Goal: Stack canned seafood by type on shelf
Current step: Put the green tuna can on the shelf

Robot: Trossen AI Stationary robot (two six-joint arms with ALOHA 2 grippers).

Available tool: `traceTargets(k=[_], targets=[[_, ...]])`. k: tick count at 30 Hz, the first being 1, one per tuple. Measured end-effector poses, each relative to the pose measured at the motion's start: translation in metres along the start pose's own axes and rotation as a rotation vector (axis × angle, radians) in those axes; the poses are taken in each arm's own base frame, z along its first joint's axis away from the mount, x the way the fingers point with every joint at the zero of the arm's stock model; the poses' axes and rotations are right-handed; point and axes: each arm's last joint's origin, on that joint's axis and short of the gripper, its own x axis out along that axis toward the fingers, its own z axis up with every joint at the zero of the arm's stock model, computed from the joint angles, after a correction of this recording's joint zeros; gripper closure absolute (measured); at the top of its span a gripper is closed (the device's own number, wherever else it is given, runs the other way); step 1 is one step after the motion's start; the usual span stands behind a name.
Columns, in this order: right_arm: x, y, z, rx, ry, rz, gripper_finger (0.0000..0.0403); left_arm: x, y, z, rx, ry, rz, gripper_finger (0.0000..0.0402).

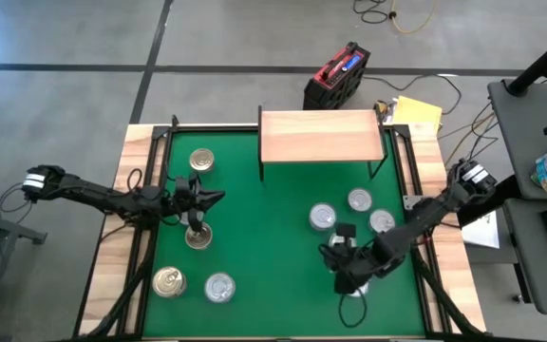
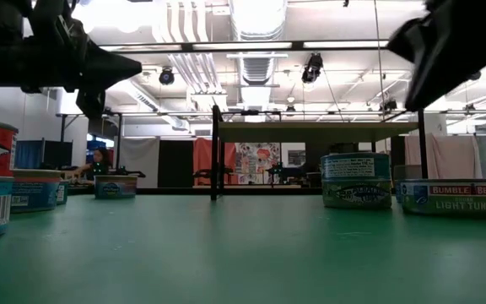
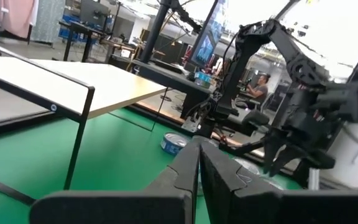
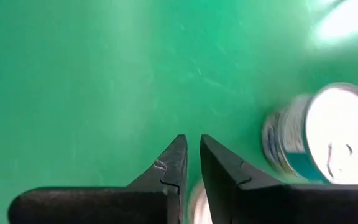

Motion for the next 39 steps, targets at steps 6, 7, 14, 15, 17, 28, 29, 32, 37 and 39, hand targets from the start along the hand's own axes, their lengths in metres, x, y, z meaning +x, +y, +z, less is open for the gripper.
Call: traceTargets(k=[6,7,14,15,17,28,29,32,37,39], targets=[[-0.004,-0.002,-0.017,0.047,0.05,-0.079,0.0365,0.0,-0.003,0.0,-0.036,-0.004,-0.021,0.0402],[-0.004,0.001,-0.021,0.008,0.041,-0.089,0.0365,0.0,-0.003,-0.001,-0.034,-0.002,-0.023,0.0402],[0.005,0.001,-0.048,-0.052,0.034,-0.159,0.0365,0.002,-0.003,-0.004,-0.018,0.02,-0.02,0.0402],[0.007,0.0,-0.051,-0.033,0.04,-0.168,0.0365,0.002,-0.003,-0.005,-0.015,0.024,-0.018,0.0402],[0.011,-0.003,-0.056,-0.005,0.047,-0.187,0.0365,0.002,-0.003,-0.006,-0.009,0.029,-0.015,0.0402],[0.029,-0.011,-0.078,-0.081,-0.031,-0.239,0.0365,0.004,-0.003,-0.005,0.002,0.007,-0.023,0.0402],[0.031,-0.011,-0.079,-0.074,-0.038,-0.231,0.0365,0.004,-0.004,-0.005,0.001,0.005,-0.023,0.0402],[0.033,-0.009,-0.079,-0.054,-0.055,-0.204,0.0365,0.005,-0.004,-0.005,0.006,0.005,-0.024,0.0402],[0.034,-0.003,-0.074,-0.012,-0.083,-0.126,0.0365,0.005,-0.004,-0.005,0.01,0.005,-0.024,0.0402],[0.035,-0.001,-0.073,0.0,-0.084,-0.101,0.0365,0.005,-0.004,-0.006,0.01,0.006,-0.023,0.0402]])
